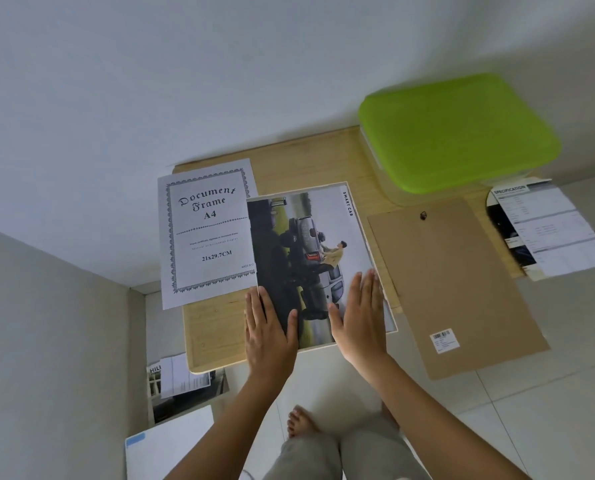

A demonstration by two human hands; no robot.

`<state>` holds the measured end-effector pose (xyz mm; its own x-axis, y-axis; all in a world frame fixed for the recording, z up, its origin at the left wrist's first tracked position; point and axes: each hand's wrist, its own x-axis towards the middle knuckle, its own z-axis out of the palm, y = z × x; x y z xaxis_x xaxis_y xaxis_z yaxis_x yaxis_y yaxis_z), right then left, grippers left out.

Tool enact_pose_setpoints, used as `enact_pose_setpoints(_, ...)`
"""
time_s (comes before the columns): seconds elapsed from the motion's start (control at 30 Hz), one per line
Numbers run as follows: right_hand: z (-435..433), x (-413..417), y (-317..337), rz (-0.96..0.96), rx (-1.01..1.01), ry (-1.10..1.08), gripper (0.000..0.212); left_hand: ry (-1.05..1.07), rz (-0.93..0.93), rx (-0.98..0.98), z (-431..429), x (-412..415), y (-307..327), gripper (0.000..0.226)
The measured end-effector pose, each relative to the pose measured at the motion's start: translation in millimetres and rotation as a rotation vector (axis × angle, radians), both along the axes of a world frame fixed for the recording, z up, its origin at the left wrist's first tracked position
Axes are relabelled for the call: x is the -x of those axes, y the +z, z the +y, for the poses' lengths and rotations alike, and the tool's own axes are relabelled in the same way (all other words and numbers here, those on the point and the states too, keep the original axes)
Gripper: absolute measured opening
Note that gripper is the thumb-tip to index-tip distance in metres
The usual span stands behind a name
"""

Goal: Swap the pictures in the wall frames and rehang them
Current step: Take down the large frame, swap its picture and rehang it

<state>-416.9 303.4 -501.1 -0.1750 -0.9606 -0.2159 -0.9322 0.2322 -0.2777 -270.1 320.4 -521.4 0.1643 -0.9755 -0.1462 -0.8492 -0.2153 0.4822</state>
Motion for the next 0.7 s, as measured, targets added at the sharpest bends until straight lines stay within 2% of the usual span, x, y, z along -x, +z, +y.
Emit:
enact_pose_setpoints(0.23, -0.5, 2.0, 4.5, -0.209, 0.104, -0.083, 0.078, 0.001, -0.028, 0.016, -0.8, 1.1, -2.5, 0.080)
enact_pose_setpoints(0.7, 2.0, -1.3, 11.5, -0.387, 0.172, -0.114, 0.067, -0.016, -0.066, 0.007, -2.2, 2.6, -2.0, 0.082)
